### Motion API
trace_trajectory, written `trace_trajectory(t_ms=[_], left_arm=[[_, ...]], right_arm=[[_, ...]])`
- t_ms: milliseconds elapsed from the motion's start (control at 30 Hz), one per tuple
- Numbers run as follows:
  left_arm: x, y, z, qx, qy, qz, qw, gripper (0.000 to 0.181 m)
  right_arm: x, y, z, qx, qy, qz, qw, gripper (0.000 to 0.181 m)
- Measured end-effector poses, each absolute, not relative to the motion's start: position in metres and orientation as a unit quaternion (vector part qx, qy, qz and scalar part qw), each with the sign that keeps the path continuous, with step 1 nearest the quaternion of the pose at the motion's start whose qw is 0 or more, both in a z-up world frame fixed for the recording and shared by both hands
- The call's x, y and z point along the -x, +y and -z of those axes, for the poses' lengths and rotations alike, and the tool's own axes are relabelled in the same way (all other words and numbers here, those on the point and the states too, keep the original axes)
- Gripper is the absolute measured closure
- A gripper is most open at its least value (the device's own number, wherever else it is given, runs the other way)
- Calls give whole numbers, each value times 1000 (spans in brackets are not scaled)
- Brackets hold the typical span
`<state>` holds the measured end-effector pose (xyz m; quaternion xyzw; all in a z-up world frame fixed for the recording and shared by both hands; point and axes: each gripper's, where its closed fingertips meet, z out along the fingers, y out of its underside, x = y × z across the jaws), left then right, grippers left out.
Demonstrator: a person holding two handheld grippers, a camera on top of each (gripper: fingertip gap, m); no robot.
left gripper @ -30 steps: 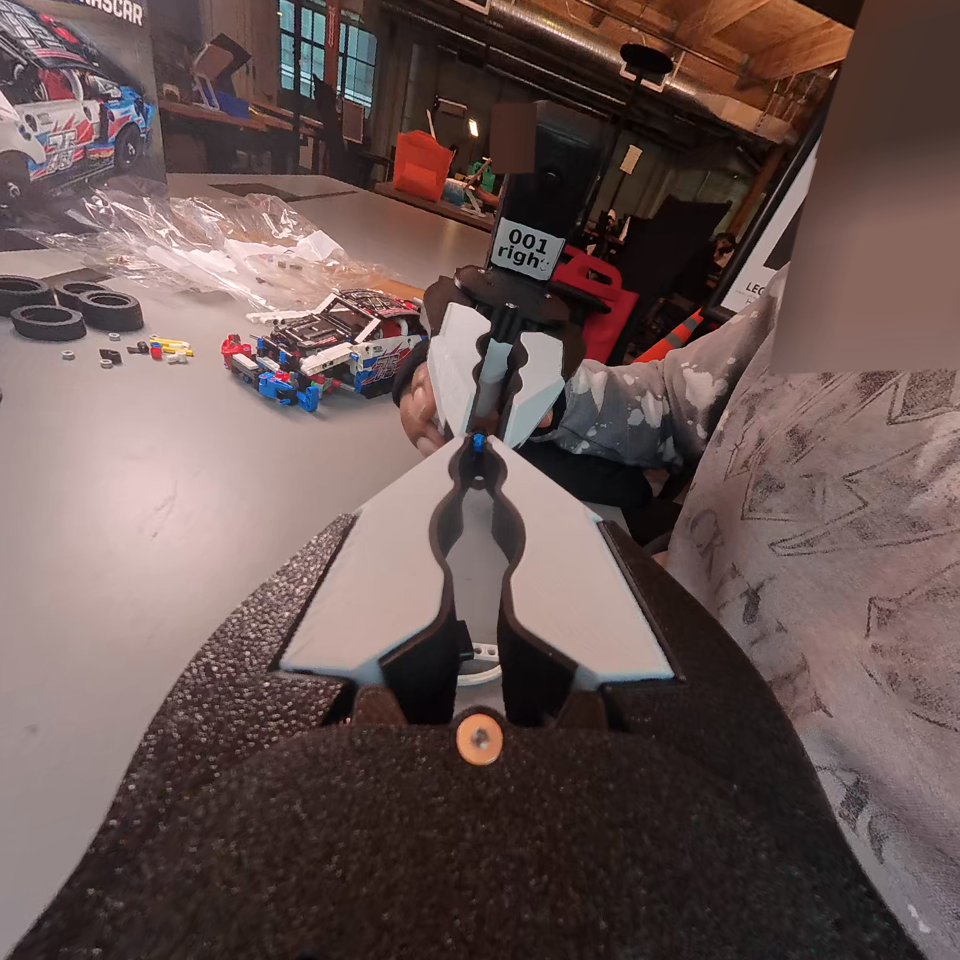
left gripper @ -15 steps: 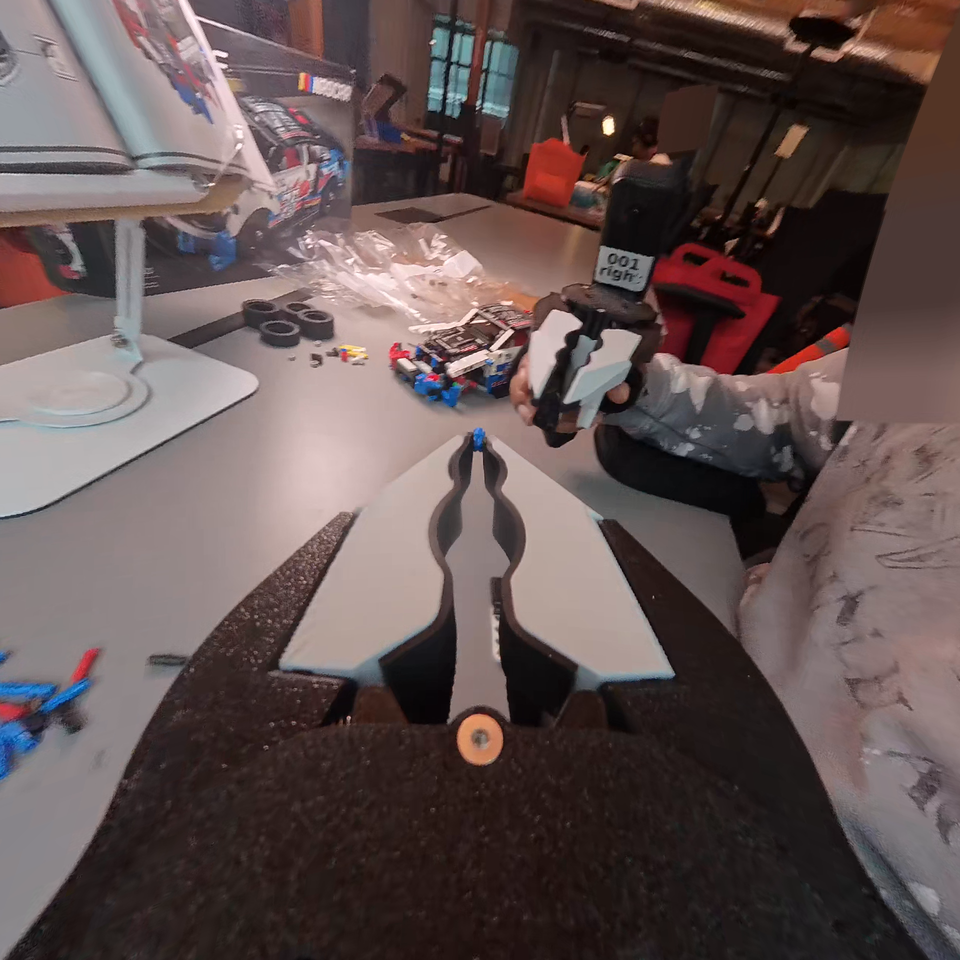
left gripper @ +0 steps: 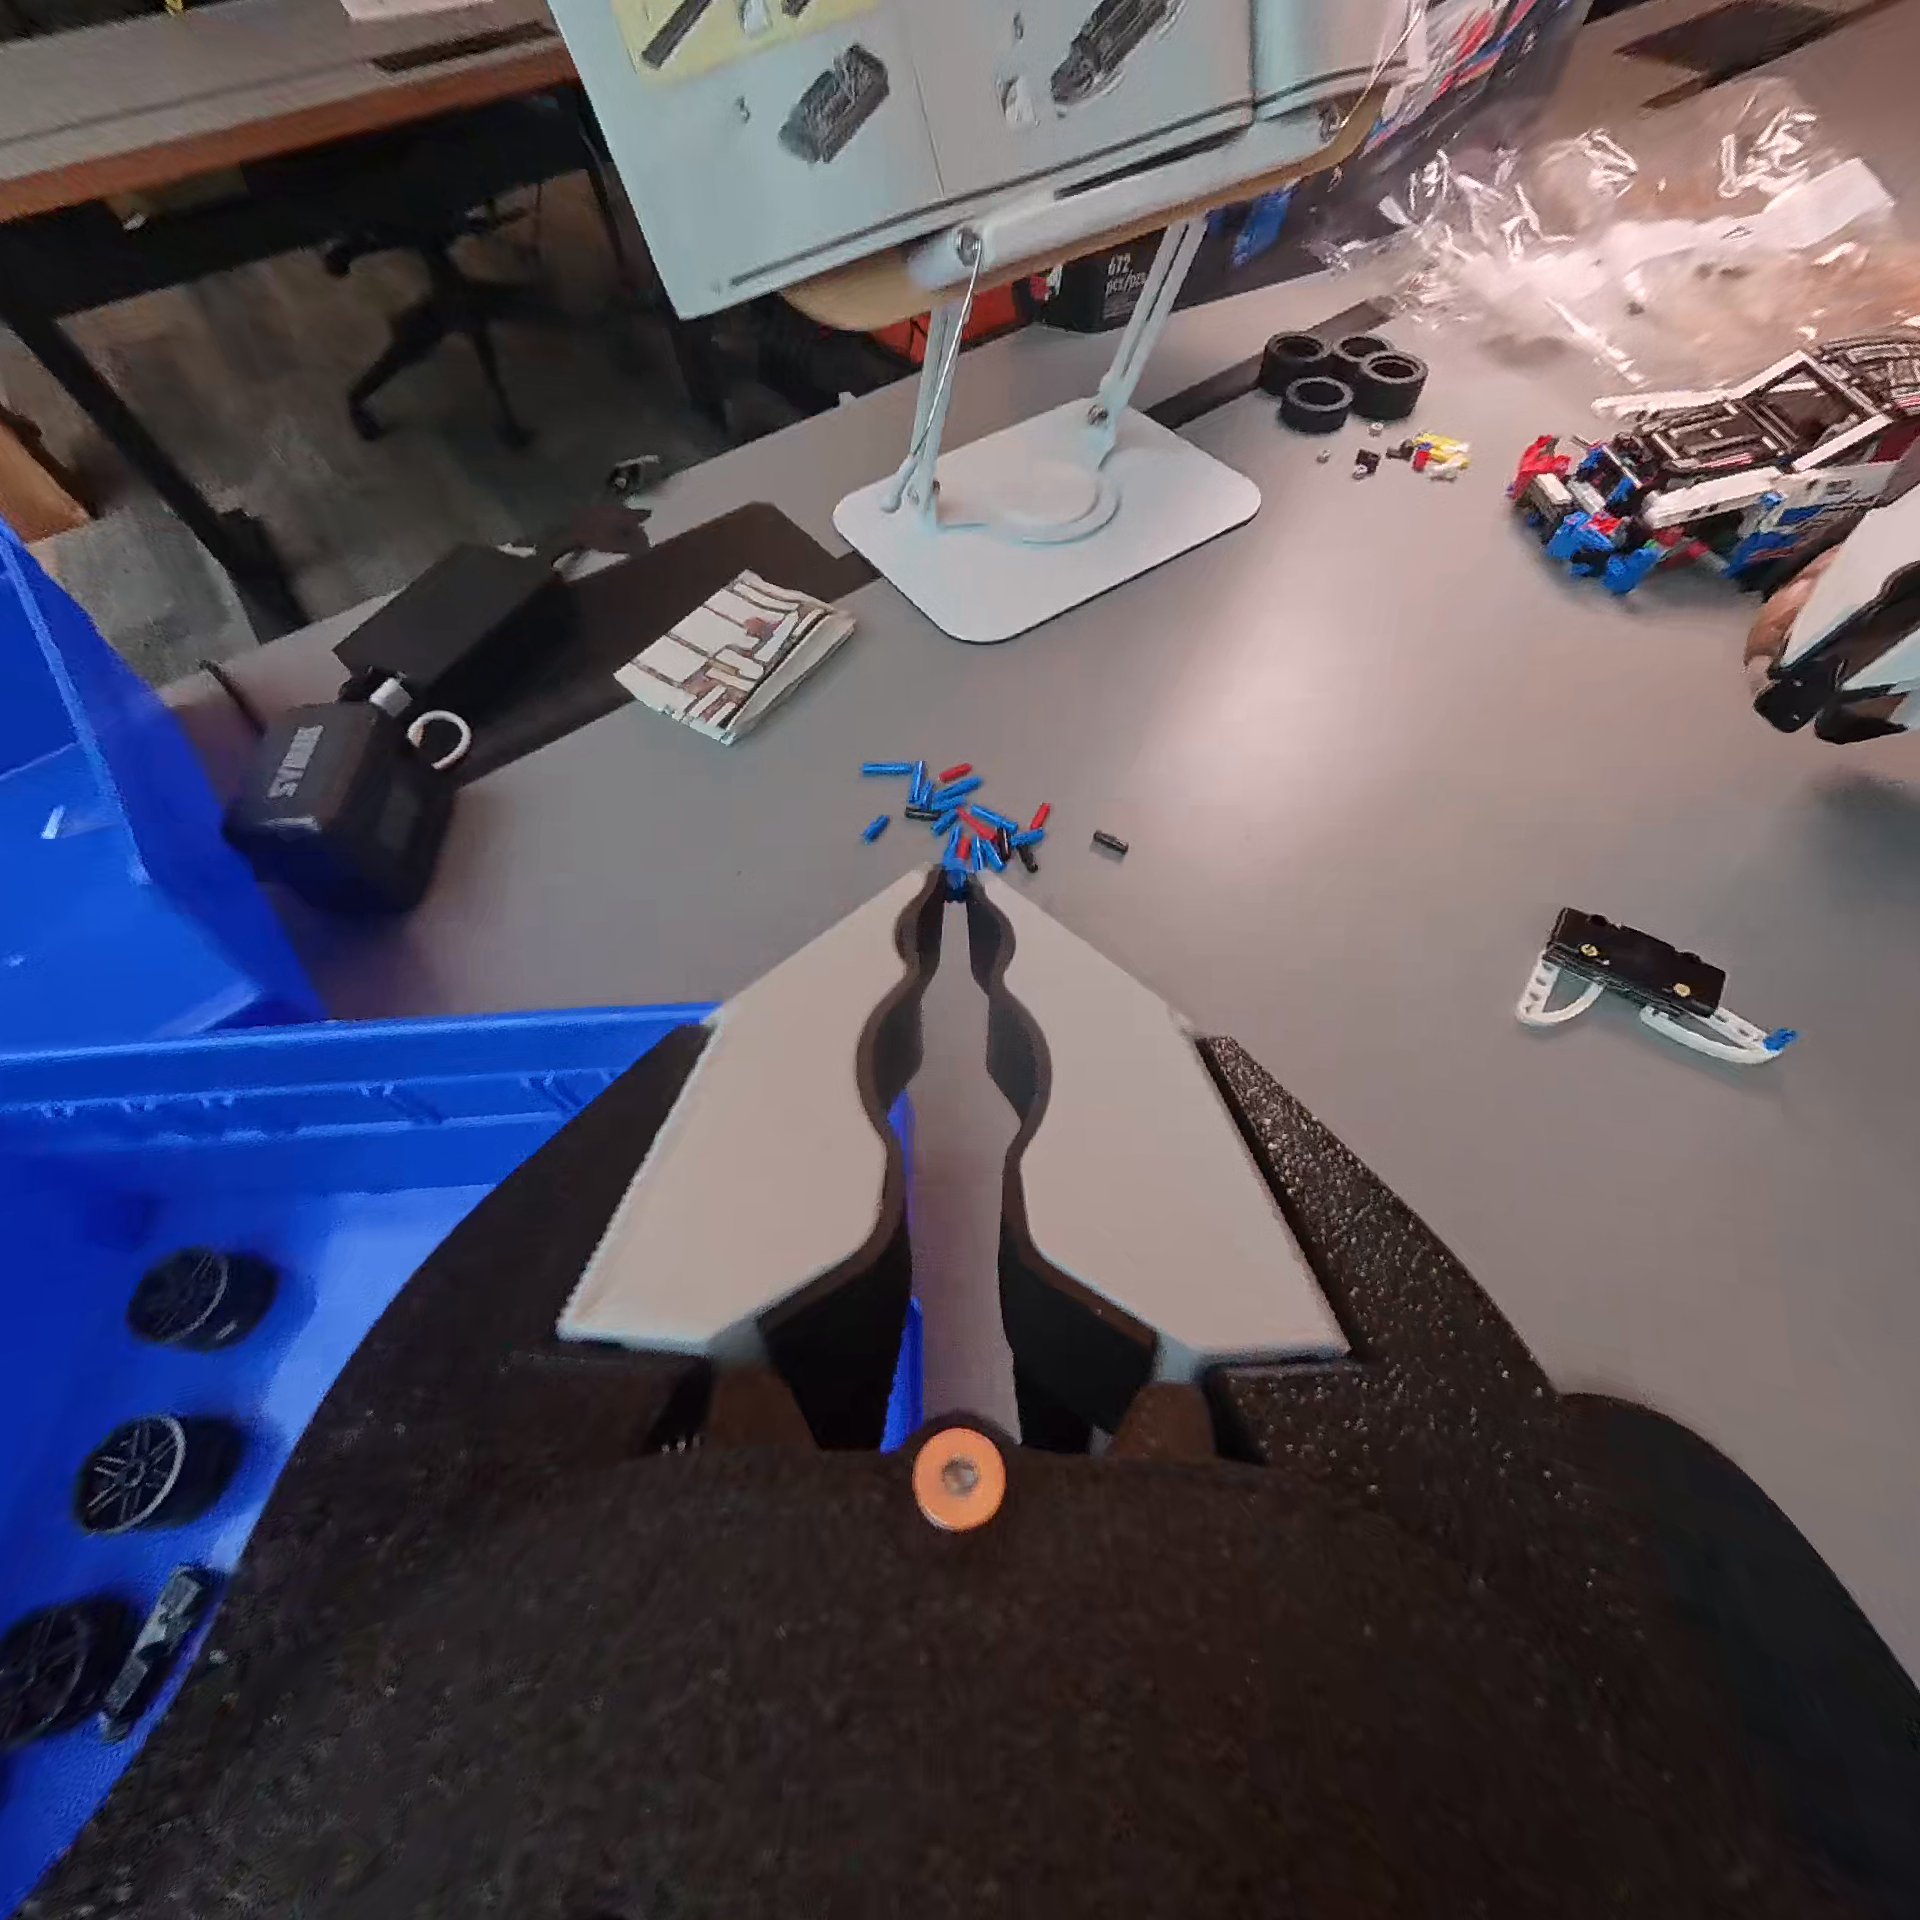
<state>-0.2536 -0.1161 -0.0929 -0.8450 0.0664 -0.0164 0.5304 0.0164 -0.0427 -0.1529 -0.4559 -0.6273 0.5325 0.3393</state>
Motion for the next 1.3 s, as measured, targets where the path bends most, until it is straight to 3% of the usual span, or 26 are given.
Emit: trace_trajectory(t_ms=[433,633,800,900,1133,1300], left_arm=[[231,-29,229,934,54,-64,347,179],[230,0,255,937,65,-90,333,179],[225,2,252,934,56,-62,346,159],[213,0,239,927,56,-32,369,156],[85,-21,186,865,181,188,429,149],[-7,-47,151,781,237,372,443,146]], right_arm=[[-10,-42,175,481,-640,-507,320,171],[-10,-43,181,482,-649,-496,317,171],[-10,-42,180,482,-647,-498,318,171],[-10,-41,177,483,-639,-506,321,171],[-7,-38,157,488,-580,-569,319,171],[-8,-41,128,479,-479,-690,255,171]])
